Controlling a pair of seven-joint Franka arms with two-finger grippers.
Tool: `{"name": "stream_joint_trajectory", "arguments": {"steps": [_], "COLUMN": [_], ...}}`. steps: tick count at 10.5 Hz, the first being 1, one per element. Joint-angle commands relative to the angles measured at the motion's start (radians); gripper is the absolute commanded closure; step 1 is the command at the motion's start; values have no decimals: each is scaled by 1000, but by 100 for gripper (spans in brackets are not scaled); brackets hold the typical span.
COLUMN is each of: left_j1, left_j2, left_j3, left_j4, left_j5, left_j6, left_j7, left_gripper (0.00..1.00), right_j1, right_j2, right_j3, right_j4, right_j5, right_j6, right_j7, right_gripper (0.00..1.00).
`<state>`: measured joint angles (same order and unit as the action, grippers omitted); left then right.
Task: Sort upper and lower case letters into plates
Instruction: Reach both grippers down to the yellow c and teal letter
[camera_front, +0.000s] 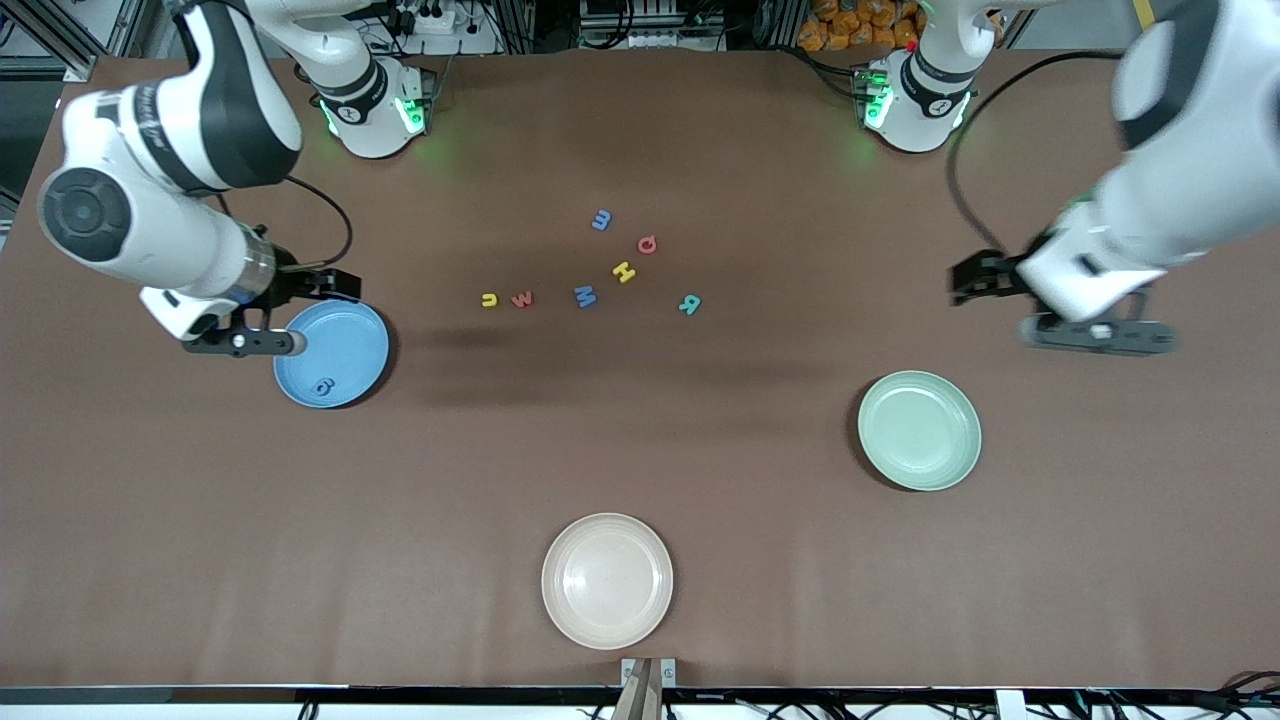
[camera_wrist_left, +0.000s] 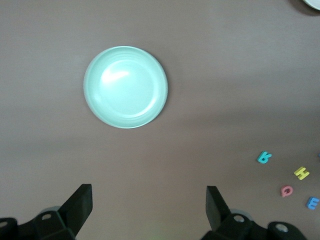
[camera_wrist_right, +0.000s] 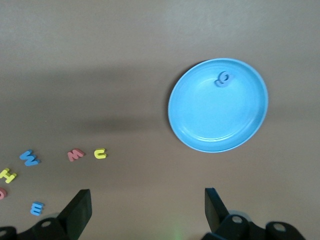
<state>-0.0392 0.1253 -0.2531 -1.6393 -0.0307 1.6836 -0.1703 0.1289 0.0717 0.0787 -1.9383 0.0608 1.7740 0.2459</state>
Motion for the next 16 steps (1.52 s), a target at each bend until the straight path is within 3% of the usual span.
{"name": "stream_joint_trajectory", "arguments": {"steps": [1,4,7,10,13,16], "left_j1": [7,7,-4,-83,-145,-188], "left_j2": [-62,-62,-15,97,224,307], "left_j3": [-73,-196,-311,-318,-318,-314], "left_j4": [-131,-279,-387,-384,-328,-286], "left_j5": [-17,-17,17,134,273,285], "left_j6": [71,250,445,522,553,564], "left_j7": [-20,-69,-277,-355,-449,-460], "left_gripper": [0,0,0,0,0,0], "right_j1": [95,168,230,293,322,331], "right_j2": [-52,-131,-125,-71,40,97], "right_j3": [-5,-4,-4,-5,-7,-8], "right_j4": [-158,-420,-548,-651,-653,-650], "right_j5": [13,42,44,44,44,40], "right_j6": [144,419,630,893,1033,1064], "right_j7": [117,124,148,184,184,182], "right_gripper": [0,0,0,0,0,0]}}
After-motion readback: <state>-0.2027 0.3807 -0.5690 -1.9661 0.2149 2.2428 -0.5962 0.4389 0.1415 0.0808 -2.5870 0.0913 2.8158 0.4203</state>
